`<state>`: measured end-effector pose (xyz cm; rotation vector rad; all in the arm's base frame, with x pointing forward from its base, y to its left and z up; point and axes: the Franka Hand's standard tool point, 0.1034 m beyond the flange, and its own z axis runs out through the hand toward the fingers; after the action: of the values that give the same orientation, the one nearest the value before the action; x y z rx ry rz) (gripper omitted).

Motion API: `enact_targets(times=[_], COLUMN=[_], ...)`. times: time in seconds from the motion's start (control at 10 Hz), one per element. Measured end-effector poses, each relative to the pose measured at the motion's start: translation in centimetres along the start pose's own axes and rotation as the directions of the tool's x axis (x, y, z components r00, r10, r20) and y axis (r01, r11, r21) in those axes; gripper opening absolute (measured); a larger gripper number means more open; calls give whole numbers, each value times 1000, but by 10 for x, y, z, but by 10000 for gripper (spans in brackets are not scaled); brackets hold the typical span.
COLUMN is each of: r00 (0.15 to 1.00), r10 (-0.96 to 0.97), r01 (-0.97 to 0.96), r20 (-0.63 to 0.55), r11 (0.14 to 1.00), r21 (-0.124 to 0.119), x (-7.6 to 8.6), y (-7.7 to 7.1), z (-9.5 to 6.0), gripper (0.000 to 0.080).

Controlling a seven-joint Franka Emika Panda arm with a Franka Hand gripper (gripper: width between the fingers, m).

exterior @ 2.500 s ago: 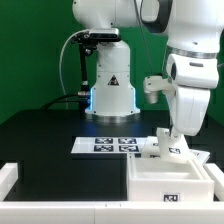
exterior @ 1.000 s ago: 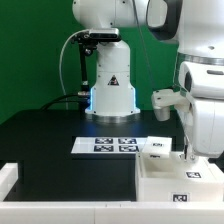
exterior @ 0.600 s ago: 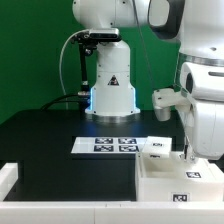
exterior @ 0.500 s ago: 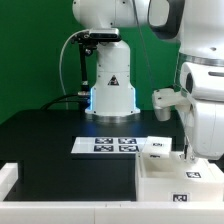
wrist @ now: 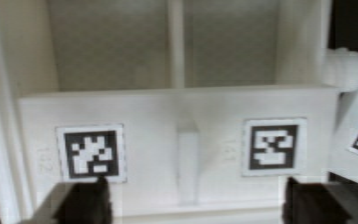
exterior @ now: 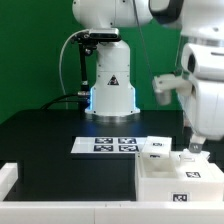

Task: Assemble cabinet

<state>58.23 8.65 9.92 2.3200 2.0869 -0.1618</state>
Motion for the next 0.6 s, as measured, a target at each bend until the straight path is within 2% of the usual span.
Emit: enact_targets(times=[0.1, 0.2, 0.3, 0.6], r00=[1000, 1000, 1000, 1000], r10=[4, 3, 4, 26], r01=[-4, -3, -4, -26], r20=[-1, -1, -1, -3], r11=[1000, 1000, 1000, 1000], r21=[-6, -2, -1, 2], x=[-5, -4, -3, -4], y=[-7, -6, -6, -8], z=[-3, 0, 1, 2], gripper=[643, 748, 788, 798])
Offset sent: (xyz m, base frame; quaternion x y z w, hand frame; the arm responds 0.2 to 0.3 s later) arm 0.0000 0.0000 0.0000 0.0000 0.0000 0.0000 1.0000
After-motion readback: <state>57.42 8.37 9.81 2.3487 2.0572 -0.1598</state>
